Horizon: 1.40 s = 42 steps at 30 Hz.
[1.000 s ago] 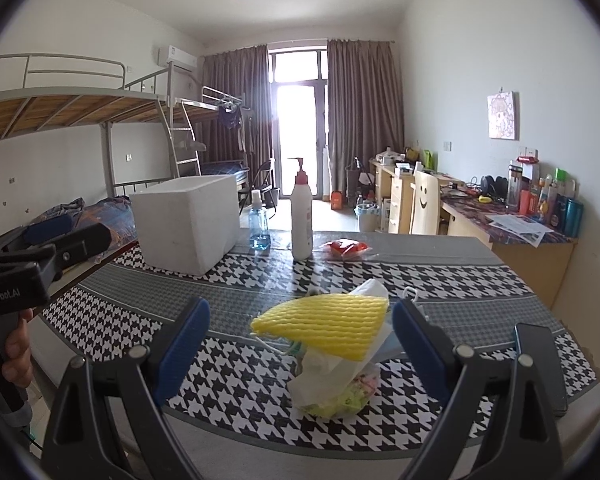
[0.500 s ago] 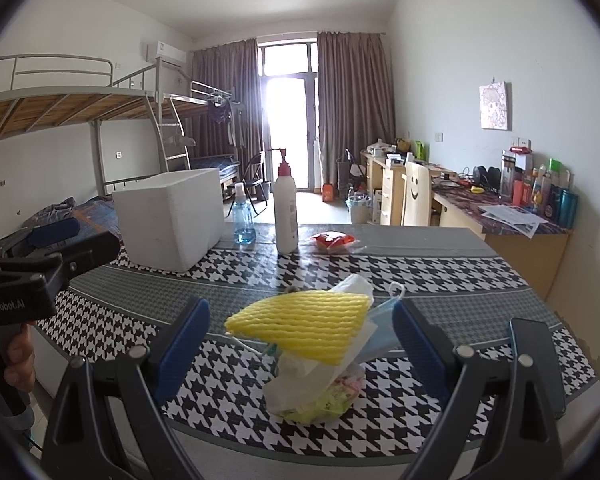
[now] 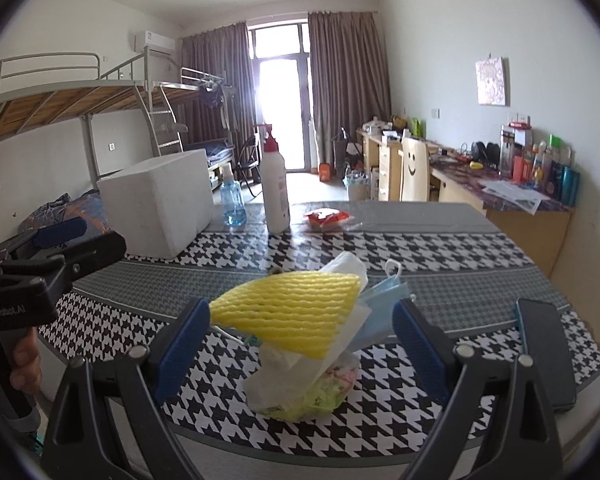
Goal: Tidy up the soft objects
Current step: 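Grasp the yellow foam net sleeve with the right tool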
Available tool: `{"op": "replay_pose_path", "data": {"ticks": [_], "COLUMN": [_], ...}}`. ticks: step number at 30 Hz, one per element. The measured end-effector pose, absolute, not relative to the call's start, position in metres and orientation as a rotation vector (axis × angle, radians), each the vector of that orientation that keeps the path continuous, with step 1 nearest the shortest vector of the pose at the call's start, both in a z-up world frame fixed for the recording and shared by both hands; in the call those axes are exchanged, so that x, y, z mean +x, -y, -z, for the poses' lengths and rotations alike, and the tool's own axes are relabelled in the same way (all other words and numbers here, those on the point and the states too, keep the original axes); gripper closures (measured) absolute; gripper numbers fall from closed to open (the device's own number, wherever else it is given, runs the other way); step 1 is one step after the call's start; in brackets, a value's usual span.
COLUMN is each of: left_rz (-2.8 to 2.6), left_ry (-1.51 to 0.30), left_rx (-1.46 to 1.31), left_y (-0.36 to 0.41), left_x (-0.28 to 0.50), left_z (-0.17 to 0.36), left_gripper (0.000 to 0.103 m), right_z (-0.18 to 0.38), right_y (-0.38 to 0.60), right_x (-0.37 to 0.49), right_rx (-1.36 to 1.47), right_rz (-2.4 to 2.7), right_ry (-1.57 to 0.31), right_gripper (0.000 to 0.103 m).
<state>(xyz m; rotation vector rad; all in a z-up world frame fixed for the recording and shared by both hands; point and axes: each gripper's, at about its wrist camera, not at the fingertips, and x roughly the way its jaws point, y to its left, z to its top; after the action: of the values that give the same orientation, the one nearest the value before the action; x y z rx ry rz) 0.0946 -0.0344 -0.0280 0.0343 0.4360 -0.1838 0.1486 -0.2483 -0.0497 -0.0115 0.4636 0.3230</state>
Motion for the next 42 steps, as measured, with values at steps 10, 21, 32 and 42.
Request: {"op": "replay_pose_path", "data": {"ticks": [10, 21, 32, 42], "left_rz": [0.195, 0.187, 0.219, 0.269], "left_ry": [-0.456, -0.471, -0.486, -0.504], "left_rx": [0.058, 0.076, 0.109, 0.126], "left_y": [0.044, 0.046, 0.060, 0.073], "left_x": [0.107, 0.112, 0.116, 0.118], "left_z": [0.038, 0.047, 0.051, 0.056], "left_gripper": [0.001, 0.001, 0.001, 0.001], "right_z": [0.064, 0.073, 0.061, 0.053], "right_y": [0.254, 0.253, 0.261, 0.269], "right_x": [0.167, 0.170, 0.160, 0.152], "right_rx": [0.032, 0.056, 0.058, 0.068], "right_rz": [-0.349, -0.390, -0.386, -0.378], "right_ry": [-0.556, -0.613, -0.555, -0.510], "right_gripper": [0.018, 0.054, 0.086, 0.091]}}
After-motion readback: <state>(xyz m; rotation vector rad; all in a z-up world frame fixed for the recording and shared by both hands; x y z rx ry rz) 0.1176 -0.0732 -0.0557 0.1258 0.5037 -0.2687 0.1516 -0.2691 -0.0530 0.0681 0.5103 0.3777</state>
